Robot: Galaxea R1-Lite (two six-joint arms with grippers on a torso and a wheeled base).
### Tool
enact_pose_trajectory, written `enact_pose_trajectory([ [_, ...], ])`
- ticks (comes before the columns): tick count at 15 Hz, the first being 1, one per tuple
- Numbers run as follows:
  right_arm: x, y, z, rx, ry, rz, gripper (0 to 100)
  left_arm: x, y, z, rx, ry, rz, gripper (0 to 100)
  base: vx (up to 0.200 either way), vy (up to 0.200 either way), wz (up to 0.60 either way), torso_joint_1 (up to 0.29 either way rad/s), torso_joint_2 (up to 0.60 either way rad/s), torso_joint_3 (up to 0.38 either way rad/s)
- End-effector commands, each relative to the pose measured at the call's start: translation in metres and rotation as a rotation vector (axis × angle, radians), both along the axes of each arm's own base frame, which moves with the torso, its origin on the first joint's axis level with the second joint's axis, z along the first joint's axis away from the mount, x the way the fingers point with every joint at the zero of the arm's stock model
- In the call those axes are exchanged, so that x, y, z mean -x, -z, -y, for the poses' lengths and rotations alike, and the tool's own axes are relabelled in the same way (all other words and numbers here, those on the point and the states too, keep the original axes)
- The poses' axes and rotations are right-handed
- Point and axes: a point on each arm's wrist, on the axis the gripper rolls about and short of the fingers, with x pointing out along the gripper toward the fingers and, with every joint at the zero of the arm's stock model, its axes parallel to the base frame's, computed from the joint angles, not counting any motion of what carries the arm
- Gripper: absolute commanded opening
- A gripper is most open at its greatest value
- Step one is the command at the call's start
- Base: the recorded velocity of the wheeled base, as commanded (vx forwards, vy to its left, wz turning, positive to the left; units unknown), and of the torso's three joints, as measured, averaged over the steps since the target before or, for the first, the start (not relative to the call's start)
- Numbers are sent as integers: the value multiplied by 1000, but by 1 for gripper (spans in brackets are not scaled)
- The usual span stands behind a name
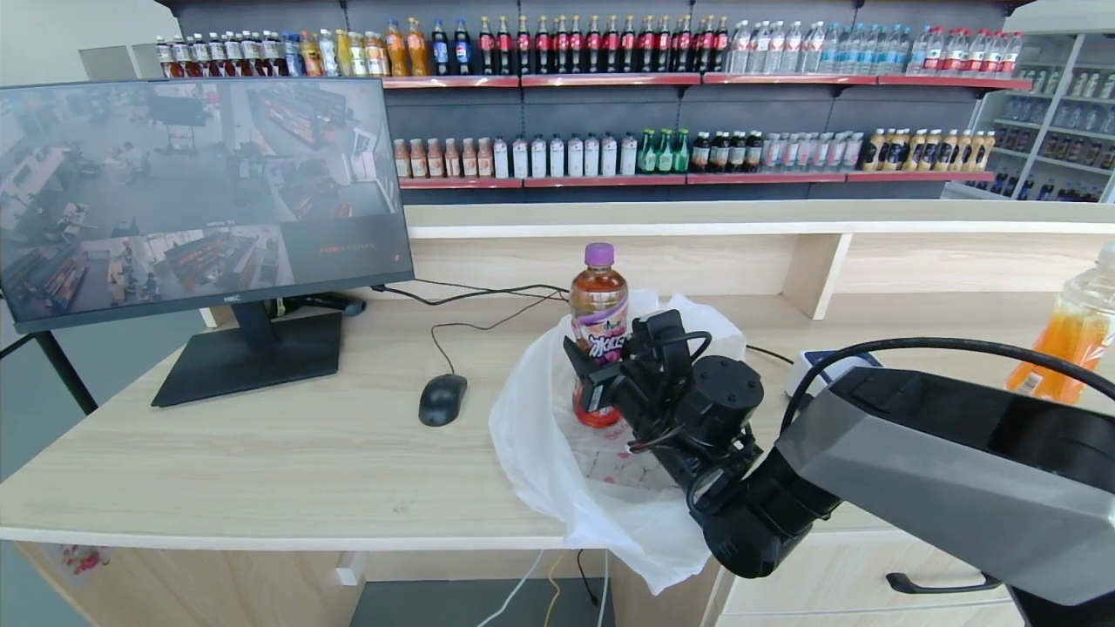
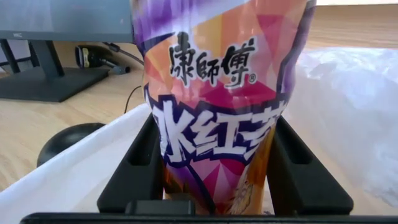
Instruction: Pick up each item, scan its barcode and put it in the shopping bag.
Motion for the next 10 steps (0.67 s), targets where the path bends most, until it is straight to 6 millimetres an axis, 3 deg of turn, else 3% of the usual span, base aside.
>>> enact_pose_trajectory([
  [1,-1,5,-1,6,-1,-8,0,0,0,0,0,0,1,100,0,0,0,0,0,0],
  [10,-2,14,-2,16,-1,-24,0,0,0,0,0,0,1,100,0,0,0,0,0,0],
])
